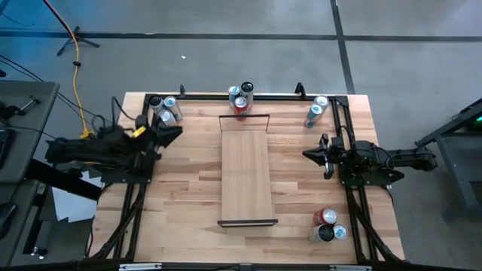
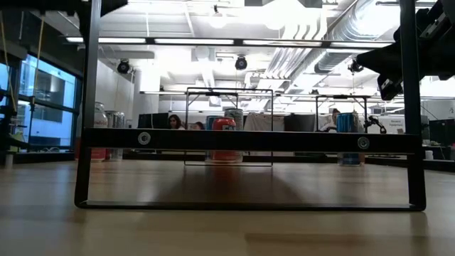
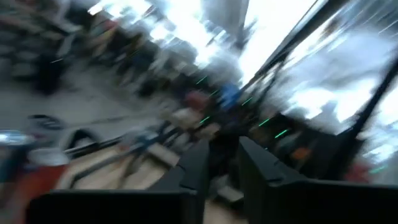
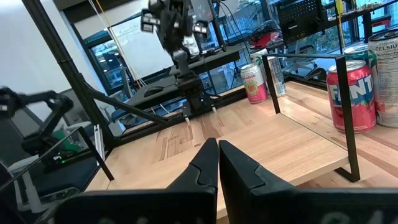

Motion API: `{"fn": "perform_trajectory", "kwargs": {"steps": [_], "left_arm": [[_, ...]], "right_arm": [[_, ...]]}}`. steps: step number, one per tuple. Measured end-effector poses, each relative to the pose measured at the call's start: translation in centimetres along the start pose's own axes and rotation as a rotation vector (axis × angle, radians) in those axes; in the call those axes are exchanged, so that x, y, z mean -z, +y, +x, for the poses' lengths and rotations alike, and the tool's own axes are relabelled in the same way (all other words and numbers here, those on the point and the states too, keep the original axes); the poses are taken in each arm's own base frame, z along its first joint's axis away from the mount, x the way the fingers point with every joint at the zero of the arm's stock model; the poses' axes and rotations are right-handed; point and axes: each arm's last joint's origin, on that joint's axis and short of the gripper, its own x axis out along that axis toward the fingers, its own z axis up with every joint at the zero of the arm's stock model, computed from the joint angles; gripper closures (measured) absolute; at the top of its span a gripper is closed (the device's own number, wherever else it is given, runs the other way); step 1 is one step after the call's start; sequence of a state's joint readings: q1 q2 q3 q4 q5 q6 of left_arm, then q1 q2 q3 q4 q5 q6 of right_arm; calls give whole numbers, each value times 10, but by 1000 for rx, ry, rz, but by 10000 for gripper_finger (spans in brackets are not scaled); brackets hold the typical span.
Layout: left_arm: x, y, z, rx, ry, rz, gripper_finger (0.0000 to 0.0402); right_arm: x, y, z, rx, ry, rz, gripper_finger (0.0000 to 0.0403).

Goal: Place canned beverage on shelf
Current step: Put the left pink white soda can on the shelf

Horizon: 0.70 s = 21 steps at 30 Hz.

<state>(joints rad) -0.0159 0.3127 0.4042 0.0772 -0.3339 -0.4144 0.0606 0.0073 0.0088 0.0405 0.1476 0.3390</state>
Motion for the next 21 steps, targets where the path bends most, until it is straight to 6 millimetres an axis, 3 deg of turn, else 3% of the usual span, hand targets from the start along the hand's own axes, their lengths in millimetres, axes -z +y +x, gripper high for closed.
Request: {"fn": "perform_trajectory", "kwargs": {"steps": [6,10,16,21], "left_arm": [[-58,-20,26,-226,219,155,233],[-83,-23,44,-385,352,206,171],[-97,-20,70,-504,504,217,103],[-93,-22,85,-451,543,140,92]], "right_arm": [[0,0,0,0,0,0,402],[0,0,0,0,0,0,402],[0,0,0,0,0,0,402],[0,0,0,0,0,0,402]]}}
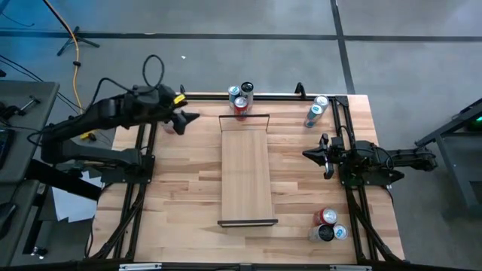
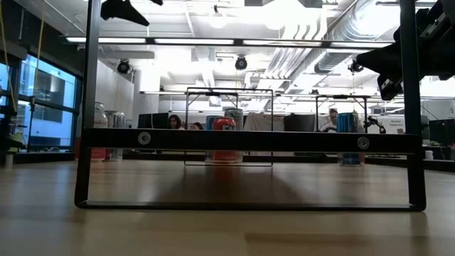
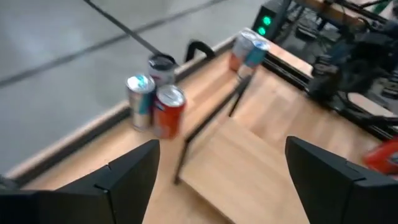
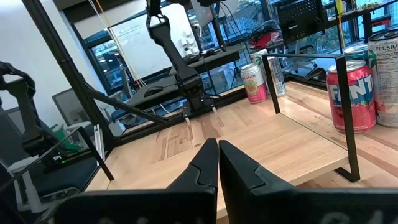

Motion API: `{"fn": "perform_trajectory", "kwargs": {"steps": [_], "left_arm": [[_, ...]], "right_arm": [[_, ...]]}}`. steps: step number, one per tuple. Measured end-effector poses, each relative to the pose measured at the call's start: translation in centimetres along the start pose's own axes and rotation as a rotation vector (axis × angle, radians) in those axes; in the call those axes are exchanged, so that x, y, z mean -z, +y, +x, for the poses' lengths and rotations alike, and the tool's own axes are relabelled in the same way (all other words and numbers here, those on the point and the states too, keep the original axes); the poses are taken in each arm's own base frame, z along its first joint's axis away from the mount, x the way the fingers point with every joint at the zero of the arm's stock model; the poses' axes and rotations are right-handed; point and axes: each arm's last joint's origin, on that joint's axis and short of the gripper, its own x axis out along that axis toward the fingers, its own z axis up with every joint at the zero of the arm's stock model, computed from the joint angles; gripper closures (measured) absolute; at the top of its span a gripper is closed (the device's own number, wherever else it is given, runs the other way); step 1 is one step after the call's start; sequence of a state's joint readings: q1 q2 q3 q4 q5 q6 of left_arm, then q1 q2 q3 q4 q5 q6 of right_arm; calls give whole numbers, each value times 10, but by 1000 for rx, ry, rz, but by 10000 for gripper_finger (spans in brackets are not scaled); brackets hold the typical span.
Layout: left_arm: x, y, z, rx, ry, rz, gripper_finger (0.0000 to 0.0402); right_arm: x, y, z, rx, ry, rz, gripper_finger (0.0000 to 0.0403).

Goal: Place canned beverage on shelf
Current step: Put the left pink white soda can on the shelf

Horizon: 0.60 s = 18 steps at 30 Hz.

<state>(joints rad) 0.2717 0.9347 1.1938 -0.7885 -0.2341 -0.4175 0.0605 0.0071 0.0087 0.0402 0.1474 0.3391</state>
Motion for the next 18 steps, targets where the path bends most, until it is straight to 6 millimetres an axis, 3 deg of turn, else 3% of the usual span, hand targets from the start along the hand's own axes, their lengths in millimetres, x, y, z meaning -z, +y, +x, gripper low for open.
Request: {"fn": "perform_trajectory", "kwargs": {"steps": [4,13,18], "left_arm": [[1,-4,8,44,48,-46,92],[5,-4,26,-43,104,-17,88],[13,10,26,-136,217,-27,46]], "right_arm": [[0,0,0,0,0,0,402],[0,0,0,0,0,0,402],[0,0,0,0,0,0,402]]}}
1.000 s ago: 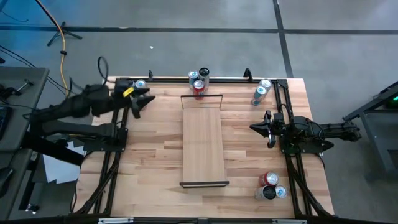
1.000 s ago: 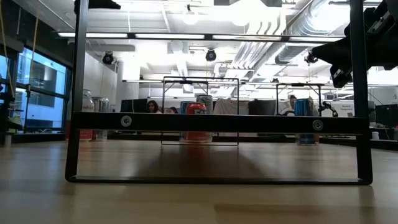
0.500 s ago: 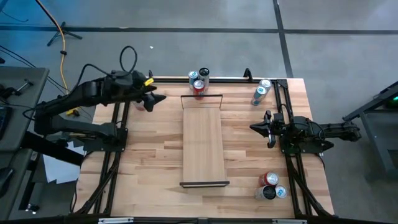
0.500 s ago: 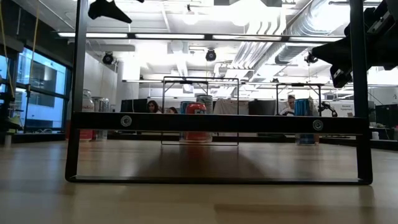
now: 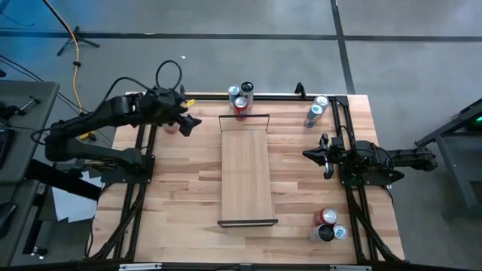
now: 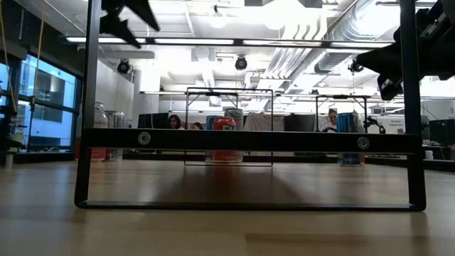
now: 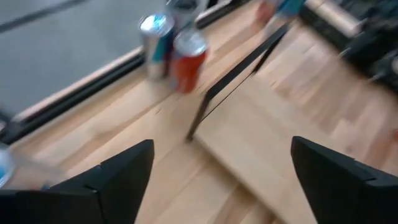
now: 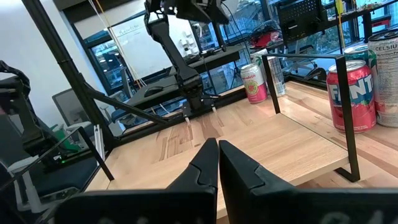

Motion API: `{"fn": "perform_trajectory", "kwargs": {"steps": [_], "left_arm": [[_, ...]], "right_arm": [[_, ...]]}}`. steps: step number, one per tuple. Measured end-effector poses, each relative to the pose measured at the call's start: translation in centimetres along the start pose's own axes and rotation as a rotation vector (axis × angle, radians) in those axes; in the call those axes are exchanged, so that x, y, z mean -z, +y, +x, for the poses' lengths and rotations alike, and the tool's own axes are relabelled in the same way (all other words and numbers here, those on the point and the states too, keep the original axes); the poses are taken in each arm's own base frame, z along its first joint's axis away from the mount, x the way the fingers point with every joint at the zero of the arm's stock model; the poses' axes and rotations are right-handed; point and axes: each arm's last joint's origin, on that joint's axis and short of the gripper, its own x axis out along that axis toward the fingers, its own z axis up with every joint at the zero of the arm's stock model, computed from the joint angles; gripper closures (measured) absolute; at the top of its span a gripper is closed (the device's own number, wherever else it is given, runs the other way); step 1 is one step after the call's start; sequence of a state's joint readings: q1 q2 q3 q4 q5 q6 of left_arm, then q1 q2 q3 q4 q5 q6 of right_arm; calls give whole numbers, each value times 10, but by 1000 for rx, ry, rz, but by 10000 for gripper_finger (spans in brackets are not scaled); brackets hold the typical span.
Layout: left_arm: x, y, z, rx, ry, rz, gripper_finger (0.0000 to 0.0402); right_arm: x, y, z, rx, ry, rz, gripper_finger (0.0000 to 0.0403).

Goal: Place canned beverage on shelf
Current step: Put the left pink white soda can on the shelf

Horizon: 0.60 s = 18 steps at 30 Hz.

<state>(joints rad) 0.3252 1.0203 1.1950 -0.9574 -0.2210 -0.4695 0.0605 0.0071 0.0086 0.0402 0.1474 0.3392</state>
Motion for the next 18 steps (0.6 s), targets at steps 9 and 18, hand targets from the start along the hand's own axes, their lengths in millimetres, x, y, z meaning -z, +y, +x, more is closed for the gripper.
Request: {"fn": "perform_trajectory", "kwargs": {"steps": [9,18], "left_arm": [[4,25,2,-221,74,-20,12],[25,39,5,-451,143,-170,13]], "right_arm": [[0,0,0,0,0,0,402],[0,0,0,0,0,0,402]]}}
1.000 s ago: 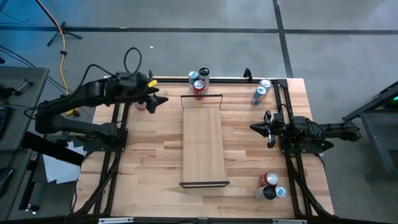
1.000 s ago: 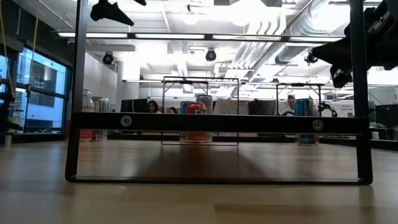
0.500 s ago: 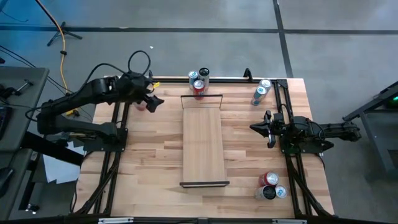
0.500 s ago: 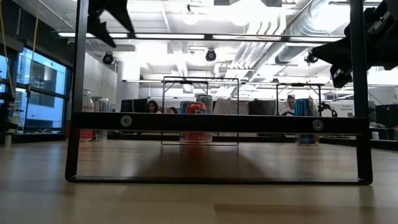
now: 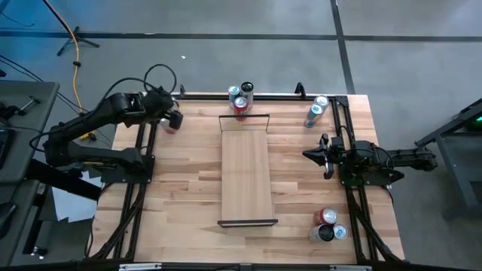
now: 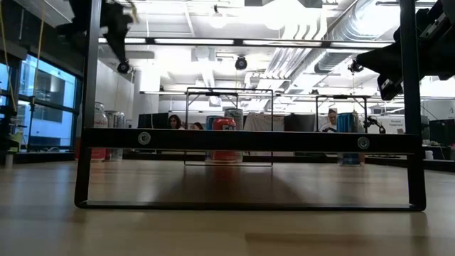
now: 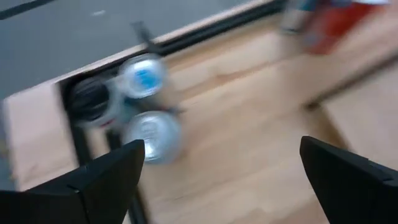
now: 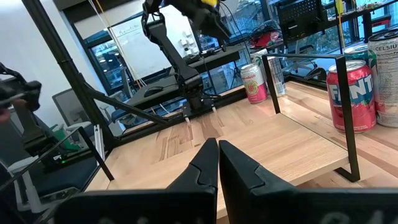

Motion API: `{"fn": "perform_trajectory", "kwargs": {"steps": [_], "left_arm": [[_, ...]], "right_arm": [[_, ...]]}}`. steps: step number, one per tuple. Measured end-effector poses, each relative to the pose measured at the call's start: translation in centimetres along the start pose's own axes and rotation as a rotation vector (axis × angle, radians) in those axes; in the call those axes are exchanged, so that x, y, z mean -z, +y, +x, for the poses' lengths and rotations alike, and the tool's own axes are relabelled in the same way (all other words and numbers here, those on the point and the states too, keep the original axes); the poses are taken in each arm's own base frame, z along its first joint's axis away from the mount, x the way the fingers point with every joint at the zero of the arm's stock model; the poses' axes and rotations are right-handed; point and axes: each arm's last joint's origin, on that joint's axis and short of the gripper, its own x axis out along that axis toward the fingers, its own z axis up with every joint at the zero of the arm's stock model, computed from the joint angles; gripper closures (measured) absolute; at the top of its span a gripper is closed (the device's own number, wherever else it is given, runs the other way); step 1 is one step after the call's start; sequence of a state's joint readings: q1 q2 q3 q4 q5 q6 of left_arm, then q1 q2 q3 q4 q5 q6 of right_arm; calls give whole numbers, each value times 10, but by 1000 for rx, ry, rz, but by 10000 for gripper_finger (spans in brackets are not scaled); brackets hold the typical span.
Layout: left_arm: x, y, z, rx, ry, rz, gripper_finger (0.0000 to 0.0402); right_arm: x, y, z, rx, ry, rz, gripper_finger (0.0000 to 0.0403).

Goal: Place canned beverage on shelf
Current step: Put the left pink white soda can on the shelf

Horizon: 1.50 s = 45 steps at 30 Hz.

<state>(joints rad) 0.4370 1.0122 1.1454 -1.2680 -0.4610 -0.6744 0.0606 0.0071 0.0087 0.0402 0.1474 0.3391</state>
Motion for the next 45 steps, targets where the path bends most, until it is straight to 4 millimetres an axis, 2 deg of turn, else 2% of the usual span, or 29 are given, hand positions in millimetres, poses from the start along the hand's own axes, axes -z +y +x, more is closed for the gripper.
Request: {"fn": "perform_trajectory", "kwargs": {"steps": [7,10,13,18,26,37,45], "left_arm": [[33,2,47,-145,117,-152,13],[36,5,60,-192,85,-217,13],[34,8,68,-235,31,-256,13],[35,18,78,-279,47,-309,13],[34,19,102,-173,32,-368,13],[43,23,116,-191,46,-410,13],[44,20,125,-141,-12,-462,14]], "right_arm": [[0,0,0,0,0,0,402],[0,0,0,0,0,0,402],[0,0,0,0,0,0,402],[0,0,0,0,0,0,402],[0,0,0,0,0,0,402],[0,0,0,0,0,0,402],[0,0,0,0,0,0,402]]}}
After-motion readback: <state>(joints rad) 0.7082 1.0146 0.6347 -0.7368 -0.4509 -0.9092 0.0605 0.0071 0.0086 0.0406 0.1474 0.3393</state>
